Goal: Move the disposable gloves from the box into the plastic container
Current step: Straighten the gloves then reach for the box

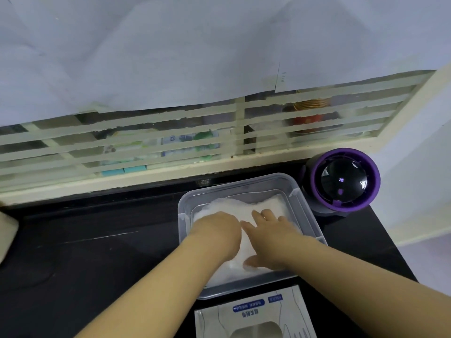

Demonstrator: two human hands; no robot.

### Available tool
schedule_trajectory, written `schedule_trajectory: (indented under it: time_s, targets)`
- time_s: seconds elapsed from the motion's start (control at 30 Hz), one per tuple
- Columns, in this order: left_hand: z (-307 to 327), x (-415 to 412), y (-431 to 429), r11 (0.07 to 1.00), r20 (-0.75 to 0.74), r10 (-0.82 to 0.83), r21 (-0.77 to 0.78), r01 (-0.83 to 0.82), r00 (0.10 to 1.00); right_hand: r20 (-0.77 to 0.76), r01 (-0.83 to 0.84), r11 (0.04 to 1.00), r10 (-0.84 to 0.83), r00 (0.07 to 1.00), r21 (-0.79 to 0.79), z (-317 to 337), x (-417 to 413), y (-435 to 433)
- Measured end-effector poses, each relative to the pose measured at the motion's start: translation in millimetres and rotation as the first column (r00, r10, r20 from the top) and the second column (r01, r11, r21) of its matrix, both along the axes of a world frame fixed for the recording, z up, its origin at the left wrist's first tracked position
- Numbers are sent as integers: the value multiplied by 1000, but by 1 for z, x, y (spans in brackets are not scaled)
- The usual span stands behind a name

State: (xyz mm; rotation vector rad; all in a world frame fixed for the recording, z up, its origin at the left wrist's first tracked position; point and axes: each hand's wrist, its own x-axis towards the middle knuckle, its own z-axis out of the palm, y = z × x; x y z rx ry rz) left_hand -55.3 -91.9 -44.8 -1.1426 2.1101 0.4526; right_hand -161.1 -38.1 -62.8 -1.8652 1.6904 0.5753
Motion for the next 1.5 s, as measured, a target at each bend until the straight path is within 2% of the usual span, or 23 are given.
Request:
schedule_trajectory:
  time_s: [0.13,0.23,0.3,0.4,0.57,0.8,0.9,0.97,1.03,1.13,1.2,1.3,1.4,1.5]
  targets:
    - [2,-8,-11,997,-76,13,-68,-19,997,193,-7,995,-13,981,102,2,-1,3]
    - [-9,0,-13,990,-241,-141,-35,136,960,369,-14,994,-27,929,109,8,-4,3]
    - [-17,10,-13,985,-222,-162,21,171,961,443,62,996,-81,893,57,13,-11,1]
    - [-24,21,-10,985,-117,-162,46,168,980,331,85,996,-68,941,-37,10,-22,0]
    - [-30,19,-8,984,-60,-122,120,129,991,102,-34,999,31,994,25,-19,-14,1]
    - [-61,17,-3,988,29,-115,107,111,993,-29,27,992,-24,999,119,-49,-13,-7]
    - [-61,17,-3,986,31,-127,116,123,991,6,41,994,-42,999,97,-44,-9,-3]
    - [-46,22,-5,981,-15,-138,133,139,990,72,55,998,-56,996,16,-31,-8,3]
    - [-26,29,-7,981,-122,-155,102,168,980,154,84,992,-68,986,-99,-9,-11,9]
    - [6,44,0,986,-334,-167,-33,166,928,280,92,948,-3,960,-304,31,-13,25]
    - [19,55,13,983,-440,-180,-123,139,880,325,26,916,115,939,-400,56,-6,46]
    - [32,73,37,964,-526,-252,-206,166,812,316,-237,882,379,869,-407,62,10,83]
    - [33,91,54,923,-518,-363,-314,222,775,196,-513,791,590,783,-332,32,20,104]
    - [28,105,67,858,-533,-491,-435,274,689,65,-611,725,660,749,-318,-2,20,108]
